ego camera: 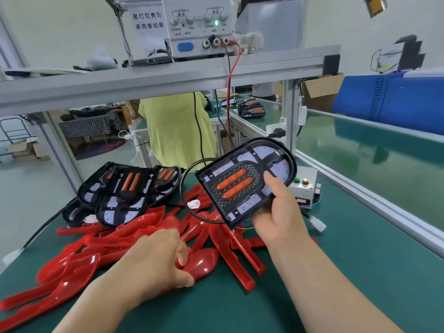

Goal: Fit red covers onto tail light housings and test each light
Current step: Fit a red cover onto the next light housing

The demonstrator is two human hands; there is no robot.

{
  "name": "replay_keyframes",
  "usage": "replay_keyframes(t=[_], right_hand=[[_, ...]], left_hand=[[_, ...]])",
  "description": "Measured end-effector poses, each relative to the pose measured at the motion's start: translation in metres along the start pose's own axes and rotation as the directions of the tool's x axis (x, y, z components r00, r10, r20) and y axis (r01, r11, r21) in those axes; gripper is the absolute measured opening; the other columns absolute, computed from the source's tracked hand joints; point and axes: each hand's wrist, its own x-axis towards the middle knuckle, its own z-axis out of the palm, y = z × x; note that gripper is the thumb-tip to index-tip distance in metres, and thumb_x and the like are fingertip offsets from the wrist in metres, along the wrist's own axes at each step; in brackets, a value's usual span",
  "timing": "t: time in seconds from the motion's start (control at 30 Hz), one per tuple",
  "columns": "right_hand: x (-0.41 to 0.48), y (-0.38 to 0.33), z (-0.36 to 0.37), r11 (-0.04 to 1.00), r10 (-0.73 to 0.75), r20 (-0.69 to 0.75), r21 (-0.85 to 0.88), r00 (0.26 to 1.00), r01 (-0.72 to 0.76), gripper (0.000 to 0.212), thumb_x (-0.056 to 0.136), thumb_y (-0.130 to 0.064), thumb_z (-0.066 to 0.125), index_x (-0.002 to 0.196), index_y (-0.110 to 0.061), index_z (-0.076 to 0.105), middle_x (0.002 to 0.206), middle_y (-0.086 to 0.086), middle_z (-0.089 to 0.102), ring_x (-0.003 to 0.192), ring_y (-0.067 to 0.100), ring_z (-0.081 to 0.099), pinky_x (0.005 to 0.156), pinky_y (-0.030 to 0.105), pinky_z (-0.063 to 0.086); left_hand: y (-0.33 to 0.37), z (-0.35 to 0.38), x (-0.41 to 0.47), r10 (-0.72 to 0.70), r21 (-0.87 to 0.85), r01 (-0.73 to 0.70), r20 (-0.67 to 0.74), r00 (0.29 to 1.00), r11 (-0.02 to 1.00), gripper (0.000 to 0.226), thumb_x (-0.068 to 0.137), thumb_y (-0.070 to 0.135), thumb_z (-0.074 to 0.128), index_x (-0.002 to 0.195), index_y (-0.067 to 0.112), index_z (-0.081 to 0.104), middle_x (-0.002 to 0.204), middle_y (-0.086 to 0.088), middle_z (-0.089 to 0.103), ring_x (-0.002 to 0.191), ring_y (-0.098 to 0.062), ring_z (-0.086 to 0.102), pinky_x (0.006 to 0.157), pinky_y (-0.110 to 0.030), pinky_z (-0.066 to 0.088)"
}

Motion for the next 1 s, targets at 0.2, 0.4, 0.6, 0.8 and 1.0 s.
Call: replay_keyframes(t=[0.2,0.4,0.6,0.8,1.0], right_hand=[[0.000,0.000,-0.002,0.995,-0.006,-0.002,0.099,1.000,0.006,0.039,0.099,-0.023,0.047,0.089,-0.009,0.082,0.098,0.013,0.076,0.084,0.028,0.075,0.068,0.042,0.061],[-0.001,0.000,0.002,1.000,0.020,-0.038,0.006,0.999,-0.020,0.047,0.101,-0.040,0.046,0.127,-0.005,0.063,0.121,0.016,0.070,0.112,0.029,0.068,0.091,0.044,0.057],[-0.012,0.014,0.017,0.993,0.108,0.080,-0.046,0.991,-0.104,0.058,0.089,-0.046,0.053,0.128,-0.003,0.062,0.123,0.020,0.068,0.109,0.031,0.068,0.092,0.046,0.057],[-0.024,0.038,0.026,0.986,0.168,0.231,-0.055,0.958,-0.160,0.060,0.094,-0.042,0.051,0.138,-0.001,0.053,0.135,0.023,0.059,0.127,0.036,0.057,0.107,0.053,0.045],[-0.028,0.048,0.024,0.977,0.210,0.309,-0.037,0.928,-0.209,0.054,0.099,-0.042,0.042,0.128,-0.002,0.064,0.134,0.022,0.060,0.125,0.033,0.058,0.109,0.049,0.043]], left_hand=[[-0.005,-0.004,-0.008,-0.008,-0.062,0.008,0.011,1.000,0.998,0.034,0.065,0.055,0.077,0.084,0.035,0.057,0.097,0.020,0.053,0.092,-0.003,0.052,0.083,-0.028,0.048],[-0.022,-0.043,-0.023,0.052,-0.379,-0.059,-0.027,0.998,0.924,0.027,0.071,0.049,0.080,0.093,0.046,0.066,0.091,0.021,0.068,0.079,0.000,0.064,0.074,-0.024,0.048],[-0.002,-0.049,-0.028,0.079,-0.681,-0.297,-0.332,0.940,0.670,0.020,0.078,0.041,0.075,0.098,0.037,0.074,0.087,0.002,0.075,0.078,-0.017,0.072,0.074,-0.023,0.056],[0.017,-0.025,0.000,-0.423,-0.752,-0.277,-0.589,0.688,0.598,0.014,0.099,0.035,0.049,0.098,0.038,0.062,0.079,0.005,0.063,0.059,-0.008,0.059,0.055,-0.022,0.046],[-0.003,-0.010,0.029,-0.501,-0.805,-0.185,-0.511,0.699,0.564,0.018,0.088,0.049,0.063,0.097,0.033,0.061,0.080,0.015,0.064,0.066,0.005,0.058,0.064,-0.022,0.039]])
